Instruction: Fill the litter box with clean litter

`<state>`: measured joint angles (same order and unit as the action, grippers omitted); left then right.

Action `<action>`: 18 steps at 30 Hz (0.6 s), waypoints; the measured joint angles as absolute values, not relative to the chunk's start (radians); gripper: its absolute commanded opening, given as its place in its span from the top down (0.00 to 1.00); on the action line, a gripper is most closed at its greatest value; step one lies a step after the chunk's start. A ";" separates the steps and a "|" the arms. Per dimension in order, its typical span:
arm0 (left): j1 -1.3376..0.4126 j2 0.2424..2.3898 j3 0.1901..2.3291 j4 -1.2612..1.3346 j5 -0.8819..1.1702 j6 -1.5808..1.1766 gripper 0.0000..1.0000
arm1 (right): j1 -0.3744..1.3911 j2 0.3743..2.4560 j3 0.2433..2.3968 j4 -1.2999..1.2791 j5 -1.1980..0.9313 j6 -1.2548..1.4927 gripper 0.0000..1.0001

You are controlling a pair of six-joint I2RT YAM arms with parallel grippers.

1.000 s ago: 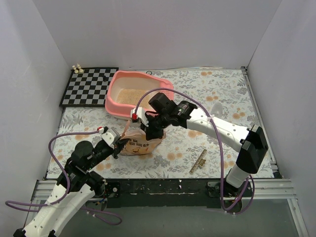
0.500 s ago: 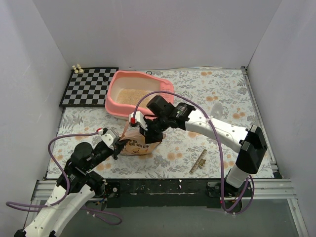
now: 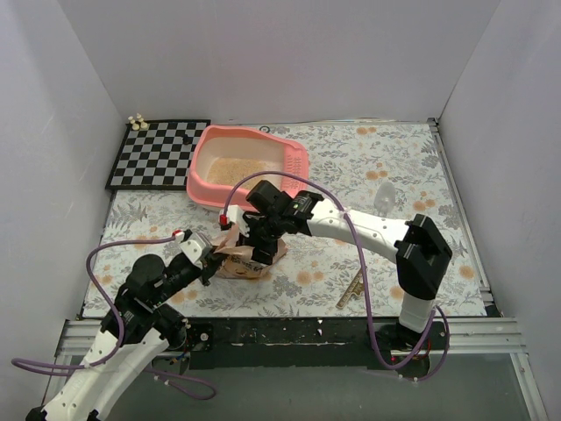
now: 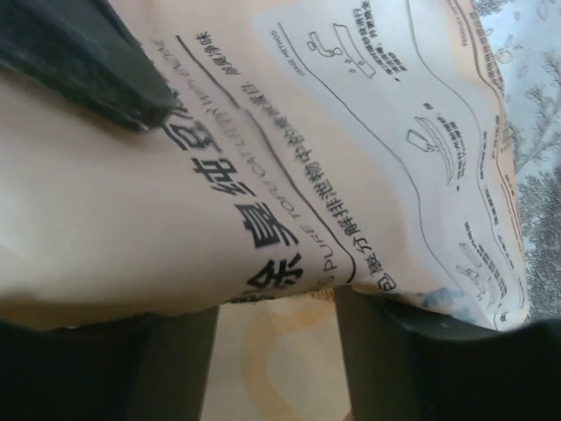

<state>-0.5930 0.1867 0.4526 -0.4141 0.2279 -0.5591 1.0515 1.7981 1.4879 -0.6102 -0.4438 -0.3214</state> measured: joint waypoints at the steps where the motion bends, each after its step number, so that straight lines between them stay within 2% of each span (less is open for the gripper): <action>1: -0.594 0.187 0.450 -0.413 0.230 -0.558 0.81 | 1.053 1.797 1.485 -0.598 -0.430 -0.315 0.29; 5: -0.594 0.200 0.450 -0.354 0.225 -0.556 0.69 | 1.056 1.780 1.449 -0.545 -0.347 -0.293 0.24; 7: -0.594 0.226 0.456 -0.320 0.224 -0.547 0.67 | 1.056 1.772 1.437 -0.522 -0.307 -0.285 0.22; 11: -0.591 0.334 0.488 -0.270 0.223 -0.500 0.67 | 1.056 1.755 1.406 -0.464 -0.185 -0.248 0.17; 18: -0.584 0.576 0.572 -0.198 0.278 -0.389 0.73 | 1.028 1.670 1.250 -0.307 -0.023 -0.133 0.17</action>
<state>-0.5842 0.5762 0.5720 -0.1978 0.2779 -0.3893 1.0283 1.6695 1.2495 -0.3065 -0.0231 -0.1326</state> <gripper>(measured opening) 0.307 0.811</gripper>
